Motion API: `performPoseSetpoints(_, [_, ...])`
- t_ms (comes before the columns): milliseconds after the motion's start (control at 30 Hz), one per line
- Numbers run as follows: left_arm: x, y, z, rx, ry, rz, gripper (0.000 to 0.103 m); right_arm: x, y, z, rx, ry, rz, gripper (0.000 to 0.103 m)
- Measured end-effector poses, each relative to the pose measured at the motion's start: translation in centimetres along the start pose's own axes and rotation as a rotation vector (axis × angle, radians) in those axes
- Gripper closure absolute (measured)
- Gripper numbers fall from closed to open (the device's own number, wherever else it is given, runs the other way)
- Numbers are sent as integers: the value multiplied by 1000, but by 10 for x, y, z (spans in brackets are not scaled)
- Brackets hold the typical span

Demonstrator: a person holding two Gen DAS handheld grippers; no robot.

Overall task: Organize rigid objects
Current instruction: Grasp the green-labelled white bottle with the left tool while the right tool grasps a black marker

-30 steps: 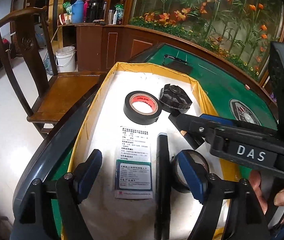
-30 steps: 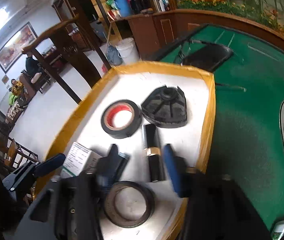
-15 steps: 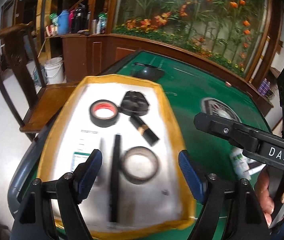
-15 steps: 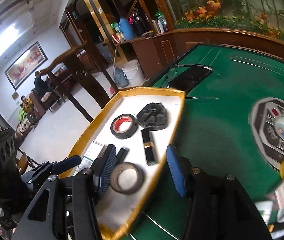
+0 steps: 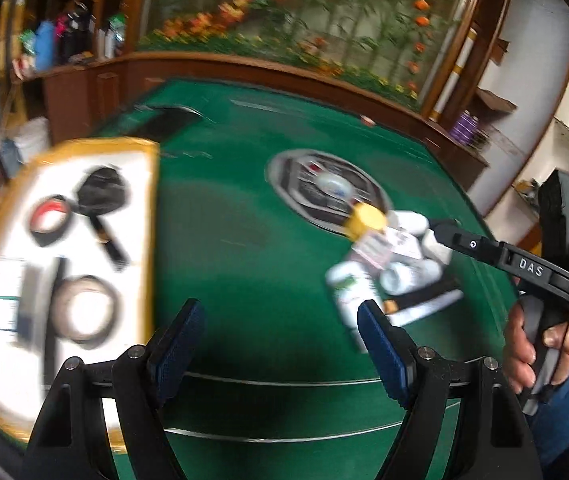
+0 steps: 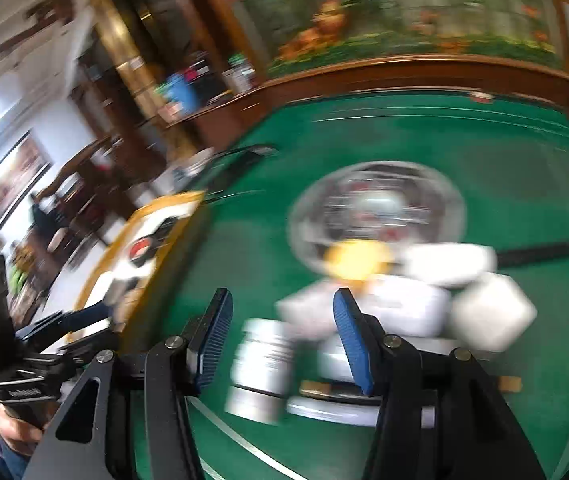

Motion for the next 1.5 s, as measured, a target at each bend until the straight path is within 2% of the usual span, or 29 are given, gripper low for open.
performPoseSetpoints(133, [24, 4, -25, -4, 28, 53, 21, -16, 2, -58, 163, 49, -9, 52])
performPoseSetpoints(233, [38, 8, -42, 20, 28, 80, 21, -22, -3, -81, 219, 94, -12, 52])
performPoseSetpoints(333, [51, 13, -53, 27, 40, 104, 21, -24, 1, -99, 301, 102, 15, 52])
performPoseSetpoints(433, [61, 16, -60, 52, 30, 116, 21, -21, 5, -107, 382, 61, 35, 52])
performPoseSetpoints(533, [71, 16, -59, 86, -9, 123, 21, -18, 10, -109, 376, 71, 67, 52])
performPoseSetpoints(667, [79, 19, -50, 69, -12, 135, 21, -14, 19, -106, 377, 49, 109, 52])
performPoseSetpoints(867, [80, 23, -38, 77, -20, 131, 28, -7, 27, -92, 295, 47, 163, 52])
performPoseSetpoints(1000, [75, 23, -27, 94, -39, 118, 40, -4, 39, -79, 250, 17, 213, 51])
performPoseSetpoints(1067, [74, 22, -21, 97, -49, 111, 45, -6, 44, -68, 192, 10, 217, 50])
performPoseSetpoints(1133, [74, 21, -16, 97, -58, 107, 46, -7, 49, -56, 138, -14, 230, 50])
performPoseSetpoints(1233, [75, 20, -12, 97, -63, 105, 46, -5, 55, -40, 10, 1, 242, 50])
performPoseSetpoints(1300, [76, 19, -12, 107, -69, 104, 46, -4, 60, -30, -54, -9, 257, 58])
performPoseSetpoints(1400, [79, 19, -14, 131, -83, 107, 45, -3, 67, -16, -185, 16, 258, 60])
performPoseSetpoints(1467, [80, 19, -16, 149, -90, 108, 45, -3, 71, -10, -272, 43, 247, 68])
performPoseSetpoints(1500, [80, 20, -16, 157, -95, 103, 45, -4, 74, -7, -312, 57, 242, 75])
Point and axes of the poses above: each gripper's, at about its wrist camera, not at the fingertips, and x roughly the way its jaws point, z to its left, y to its underside, the point moved 5 cm from there along x, roughly the way its jaws point, and after that the axes turned 14 degrees about -z, right-handed, at the moved point
